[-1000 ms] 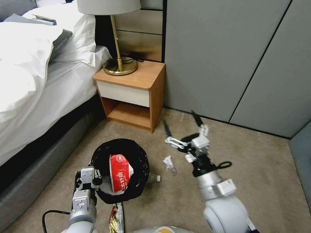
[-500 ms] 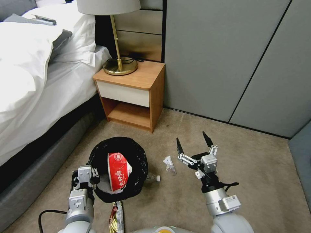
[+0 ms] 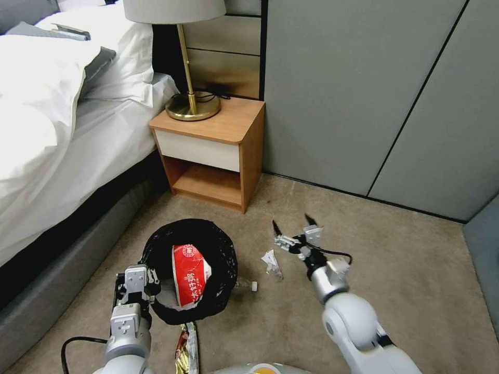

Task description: Pick up the trash bin, then pick up the garbage from the floor and place it into the trash bin.

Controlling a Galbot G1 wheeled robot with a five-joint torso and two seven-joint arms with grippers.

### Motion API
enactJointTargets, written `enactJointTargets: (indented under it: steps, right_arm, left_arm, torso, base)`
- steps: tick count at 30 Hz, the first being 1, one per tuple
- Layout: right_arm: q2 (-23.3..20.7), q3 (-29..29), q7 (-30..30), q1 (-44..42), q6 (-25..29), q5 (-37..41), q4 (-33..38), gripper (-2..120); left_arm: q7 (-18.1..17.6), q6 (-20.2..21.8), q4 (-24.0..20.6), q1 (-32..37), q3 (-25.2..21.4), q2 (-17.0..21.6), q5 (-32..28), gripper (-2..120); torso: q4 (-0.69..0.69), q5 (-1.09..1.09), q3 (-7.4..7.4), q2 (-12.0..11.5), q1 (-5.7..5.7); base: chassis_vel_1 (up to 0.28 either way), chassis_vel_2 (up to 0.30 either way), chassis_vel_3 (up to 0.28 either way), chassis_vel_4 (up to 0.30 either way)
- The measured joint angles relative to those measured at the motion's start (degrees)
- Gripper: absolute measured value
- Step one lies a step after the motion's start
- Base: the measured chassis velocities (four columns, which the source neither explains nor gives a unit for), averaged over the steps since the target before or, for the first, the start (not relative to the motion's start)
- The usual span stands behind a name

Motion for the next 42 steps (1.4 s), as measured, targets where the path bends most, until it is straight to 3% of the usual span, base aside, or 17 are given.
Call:
enactJointTargets:
  steps: [7, 9, 11, 22, 31, 42]
  right_arm:
    - [0.56, -2.12, -1.94, 7.74, -2.82, 1.83, -12.05, 100]
    - [0.67, -2.21, -2.27, 8.82, -3.92, 2.93, -13.50, 100]
    - [0.79, -2.36, -2.44, 10.79, -8.29, 6.48, -15.55, 100]
    - [2.45, -2.22, -5.83, 17.52, -14.25, 10.00, -27.26, 100]
    - [3.73, -1.80, -7.75, 19.36, -13.48, 6.97, -33.53, 100]
    - [4.67, -1.84, -8.26, 18.26, -12.00, 3.91, -36.08, 100]
  left_arm:
    - [-0.13, 0.32, 0.27, -0.23, 0.48, -0.06, -0.29, 1]
    - [-0.14, 0.37, 0.39, -0.28, 0.60, -0.09, -0.24, 1]
    - [-0.16, 0.40, 0.54, -0.37, 0.72, -0.16, -0.15, 1]
    - [-0.22, 0.38, 0.88, -0.11, 0.67, -0.39, 0.05, 1]
    - [-0.29, 0.29, 1.41, -0.09, 0.60, -0.35, 0.18, 1]
    - [-0.30, 0.29, 1.72, -0.36, 0.66, -0.27, 0.15, 1]
  torso:
    - [-0.02, -0.01, 0.00, 0.00, 0.00]
    - [-0.01, -0.01, 0.00, 0.00, 0.00]
    - [-0.02, -0.02, 0.00, 0.00, 0.00]
    - [-0.01, -0.01, 0.00, 0.00, 0.00]
    - [-0.01, -0.01, 0.00, 0.00, 0.00]
    - [-0.02, -0.01, 0.00, 0.00, 0.00]
  base:
    - [0.000, 0.000, 0.000, 0.000]
    - [0.000, 0.000, 0.000, 0.000]
    - [0.000, 0.000, 0.000, 0.000]
    - [0.000, 0.000, 0.000, 0.000]
    - [0.000, 0.000, 0.000, 0.000]
    - [0.000, 0.000, 0.000, 0.000]
